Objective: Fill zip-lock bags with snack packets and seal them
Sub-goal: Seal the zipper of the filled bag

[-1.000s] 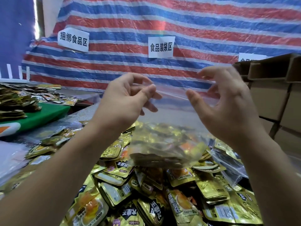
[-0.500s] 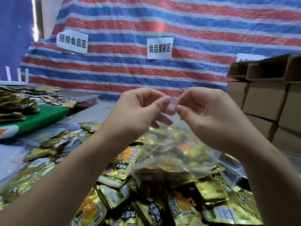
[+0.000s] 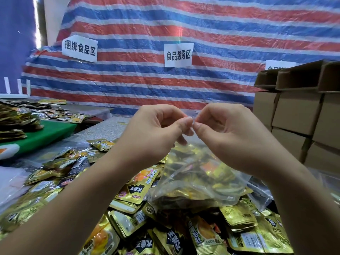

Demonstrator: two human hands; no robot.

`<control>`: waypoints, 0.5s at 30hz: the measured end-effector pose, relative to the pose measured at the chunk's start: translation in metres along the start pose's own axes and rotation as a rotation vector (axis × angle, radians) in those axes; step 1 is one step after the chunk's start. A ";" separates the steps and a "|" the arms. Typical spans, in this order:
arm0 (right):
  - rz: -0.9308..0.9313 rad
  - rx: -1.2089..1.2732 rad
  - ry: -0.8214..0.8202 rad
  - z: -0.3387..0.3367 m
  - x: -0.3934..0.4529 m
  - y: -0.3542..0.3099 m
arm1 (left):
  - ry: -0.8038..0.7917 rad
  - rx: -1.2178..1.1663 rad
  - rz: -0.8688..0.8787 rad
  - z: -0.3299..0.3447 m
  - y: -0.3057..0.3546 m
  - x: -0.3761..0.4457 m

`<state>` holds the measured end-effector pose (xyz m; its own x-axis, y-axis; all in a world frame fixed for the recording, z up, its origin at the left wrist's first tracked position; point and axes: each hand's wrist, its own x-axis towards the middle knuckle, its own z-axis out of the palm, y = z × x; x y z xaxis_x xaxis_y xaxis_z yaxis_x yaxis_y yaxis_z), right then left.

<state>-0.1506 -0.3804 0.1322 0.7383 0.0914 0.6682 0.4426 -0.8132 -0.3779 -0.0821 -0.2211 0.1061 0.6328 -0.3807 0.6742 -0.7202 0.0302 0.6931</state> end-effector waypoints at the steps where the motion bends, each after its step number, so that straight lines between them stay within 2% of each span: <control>1: 0.001 -0.004 -0.003 0.000 0.000 0.000 | 0.003 0.008 0.008 0.000 0.000 0.000; 10: 0.014 0.003 0.024 0.000 0.001 0.004 | 0.054 0.090 0.098 0.006 0.002 -0.004; 15: 0.056 0.031 0.010 0.000 0.002 0.005 | 0.091 0.085 0.092 0.008 0.000 -0.004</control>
<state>-0.1467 -0.3844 0.1311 0.7572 0.0404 0.6519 0.4167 -0.7984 -0.4346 -0.0870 -0.2273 0.1011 0.5832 -0.2940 0.7573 -0.7956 -0.0185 0.6055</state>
